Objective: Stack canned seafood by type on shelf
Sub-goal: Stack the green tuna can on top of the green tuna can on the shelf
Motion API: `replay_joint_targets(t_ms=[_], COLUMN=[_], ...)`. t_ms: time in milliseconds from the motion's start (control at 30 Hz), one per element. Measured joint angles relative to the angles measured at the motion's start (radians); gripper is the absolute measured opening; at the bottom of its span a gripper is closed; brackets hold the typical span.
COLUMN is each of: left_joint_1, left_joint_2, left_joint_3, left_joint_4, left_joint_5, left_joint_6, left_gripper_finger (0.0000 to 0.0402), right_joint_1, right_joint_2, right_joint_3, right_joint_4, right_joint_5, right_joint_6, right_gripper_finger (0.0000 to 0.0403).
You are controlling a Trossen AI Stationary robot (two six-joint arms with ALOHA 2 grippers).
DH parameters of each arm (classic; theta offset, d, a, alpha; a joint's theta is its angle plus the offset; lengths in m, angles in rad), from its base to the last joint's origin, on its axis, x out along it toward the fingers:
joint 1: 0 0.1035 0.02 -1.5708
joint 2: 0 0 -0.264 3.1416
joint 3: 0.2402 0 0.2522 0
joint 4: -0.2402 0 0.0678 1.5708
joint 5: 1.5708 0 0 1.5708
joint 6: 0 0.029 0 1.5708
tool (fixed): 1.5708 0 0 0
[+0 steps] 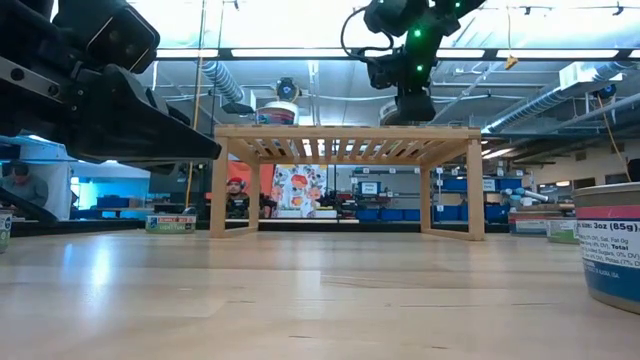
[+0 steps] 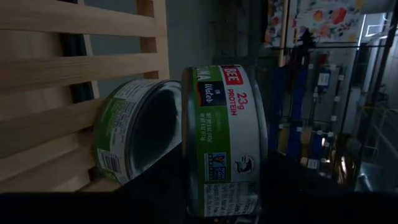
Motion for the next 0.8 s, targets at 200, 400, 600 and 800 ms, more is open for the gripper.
replay_joint_targets(t_ms=[200,400,600,800], left_joint_1=[0.000,0.000,0.000,0.000], left_joint_2=[0.000,0.000,0.000,0.000], left_joint_3=[0.000,0.000,0.000,0.000], left_joint_4=[0.000,0.000,0.000,-0.001], left_joint_5=[0.000,0.000,0.000,0.000], left_joint_6=[0.000,0.000,0.000,0.000], left_gripper_finger=[0.0003,0.0003,0.0003,0.0003], right_joint_1=[0.000,0.000,-0.010,-0.023], right_joint_2=[0.000,0.000,0.000,0.000], right_joint_3=[0.000,0.000,0.000,0.000], right_joint_4=[0.001,-0.002,-0.035,-0.087], right_joint_5=[0.001,0.000,0.000,0.000], right_joint_6=[-0.003,0.004,0.047,0.090], right_gripper_finger=[0.0191,0.0223,0.0258,0.0275])
